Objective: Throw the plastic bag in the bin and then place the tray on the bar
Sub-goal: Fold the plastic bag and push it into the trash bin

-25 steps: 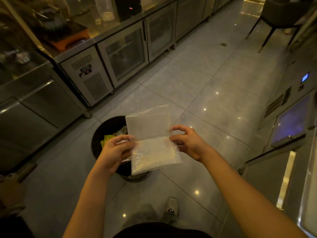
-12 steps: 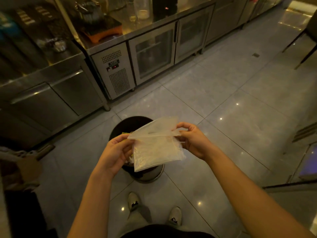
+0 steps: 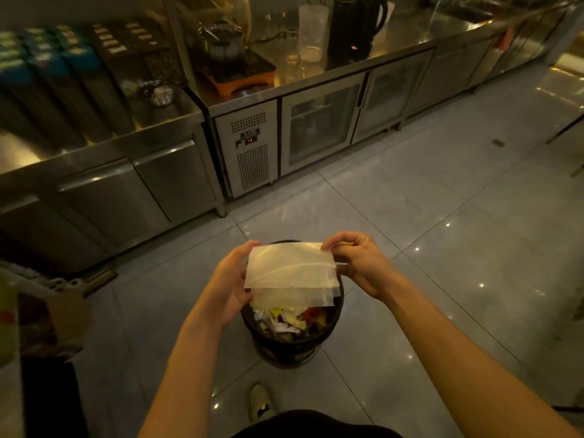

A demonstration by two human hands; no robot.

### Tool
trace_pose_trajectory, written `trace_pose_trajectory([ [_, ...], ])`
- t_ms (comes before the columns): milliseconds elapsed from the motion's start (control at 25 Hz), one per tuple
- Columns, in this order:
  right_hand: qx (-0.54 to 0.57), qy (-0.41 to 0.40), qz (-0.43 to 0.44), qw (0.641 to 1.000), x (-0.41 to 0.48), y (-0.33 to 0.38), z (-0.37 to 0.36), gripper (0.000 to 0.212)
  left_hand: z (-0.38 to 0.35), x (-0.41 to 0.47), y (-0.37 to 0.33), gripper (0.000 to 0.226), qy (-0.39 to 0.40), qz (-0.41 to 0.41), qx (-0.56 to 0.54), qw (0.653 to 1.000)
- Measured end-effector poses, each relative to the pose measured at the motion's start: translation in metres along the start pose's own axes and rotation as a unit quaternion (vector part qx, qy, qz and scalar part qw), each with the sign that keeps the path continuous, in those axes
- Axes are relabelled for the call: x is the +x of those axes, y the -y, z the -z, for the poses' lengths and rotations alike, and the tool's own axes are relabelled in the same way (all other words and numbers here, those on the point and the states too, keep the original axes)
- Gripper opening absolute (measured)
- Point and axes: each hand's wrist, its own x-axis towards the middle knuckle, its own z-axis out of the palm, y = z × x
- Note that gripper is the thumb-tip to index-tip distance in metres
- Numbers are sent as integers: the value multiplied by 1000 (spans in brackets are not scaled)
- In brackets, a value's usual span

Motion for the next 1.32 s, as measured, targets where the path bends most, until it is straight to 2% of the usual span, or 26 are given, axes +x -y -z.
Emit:
trace_pose_trajectory([
  [80,-13,-1,8,1000,13,2,-17,24,14,5,-6,31,9,-15,24,1000],
  [240,-5,-3,1,1000,34,4,-41,29,44,18,-21,57,10,-2,24,1000],
  [400,1,14,-10,1000,49,11,-48,28,54,28,-28,57,-13,-21,19,1000],
  [520,13,35,-2,999,57,19,-49,25,45,37,-31,44,-49,-63,19,997],
  [560,5,45,3,999,58,20,-48,30,41,38,-32,41,-55,-71,23,996],
  [680,-48,77,-8,996,59,20,-38,65,26,40,-35,39,-60,-86,37,994],
  [760,-78,87,-31,993,59,20,-30,76,16,43,-36,37,-59,-96,41,993],
  [1000,-101,31,17,994,65,20,-14,53,-2,51,-33,44,-37,-119,34,992],
  [1160,-104,-15,48,993,67,21,-3,52,-10,50,-29,59,13,-115,54,992],
  [1320,-89,-22,45,995,65,18,1,54,-17,54,-24,73,-24,-156,80,984],
])
